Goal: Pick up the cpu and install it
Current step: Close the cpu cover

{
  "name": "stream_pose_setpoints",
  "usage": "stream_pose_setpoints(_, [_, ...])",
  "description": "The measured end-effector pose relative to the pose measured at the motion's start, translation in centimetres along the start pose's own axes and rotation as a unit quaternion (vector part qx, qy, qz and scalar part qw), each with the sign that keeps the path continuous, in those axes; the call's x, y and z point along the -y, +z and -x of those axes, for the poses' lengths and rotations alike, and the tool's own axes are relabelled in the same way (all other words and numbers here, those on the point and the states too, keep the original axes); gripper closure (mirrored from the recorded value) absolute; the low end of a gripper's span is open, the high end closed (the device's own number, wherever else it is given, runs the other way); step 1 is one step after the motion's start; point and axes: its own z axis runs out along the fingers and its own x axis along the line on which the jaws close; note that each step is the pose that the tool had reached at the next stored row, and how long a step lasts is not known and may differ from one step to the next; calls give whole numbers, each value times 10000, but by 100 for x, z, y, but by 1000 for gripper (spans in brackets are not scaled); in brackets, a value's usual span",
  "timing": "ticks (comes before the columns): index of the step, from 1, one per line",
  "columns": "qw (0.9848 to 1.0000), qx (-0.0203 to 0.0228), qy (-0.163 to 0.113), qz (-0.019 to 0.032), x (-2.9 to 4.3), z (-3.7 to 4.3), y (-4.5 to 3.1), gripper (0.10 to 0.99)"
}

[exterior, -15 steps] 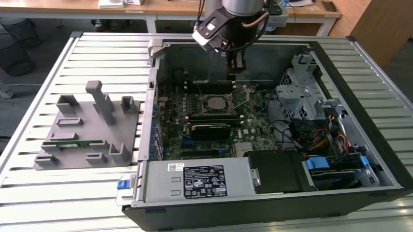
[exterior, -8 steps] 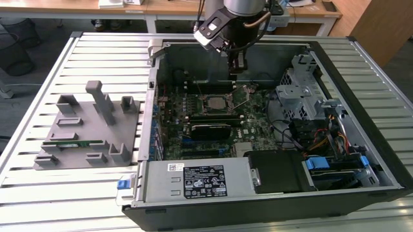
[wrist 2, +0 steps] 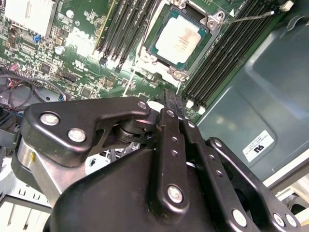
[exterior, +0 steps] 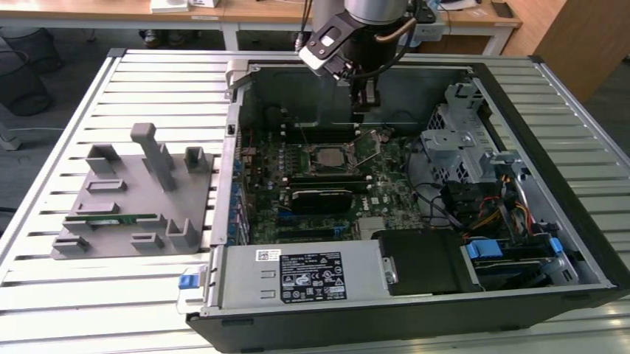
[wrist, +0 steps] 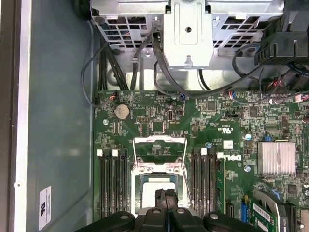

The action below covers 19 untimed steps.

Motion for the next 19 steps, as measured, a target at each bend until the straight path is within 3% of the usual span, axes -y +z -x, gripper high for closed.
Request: stream_pose_setpoints(19, [10000, -4, 0, 0, -87, -1, 2, 980])
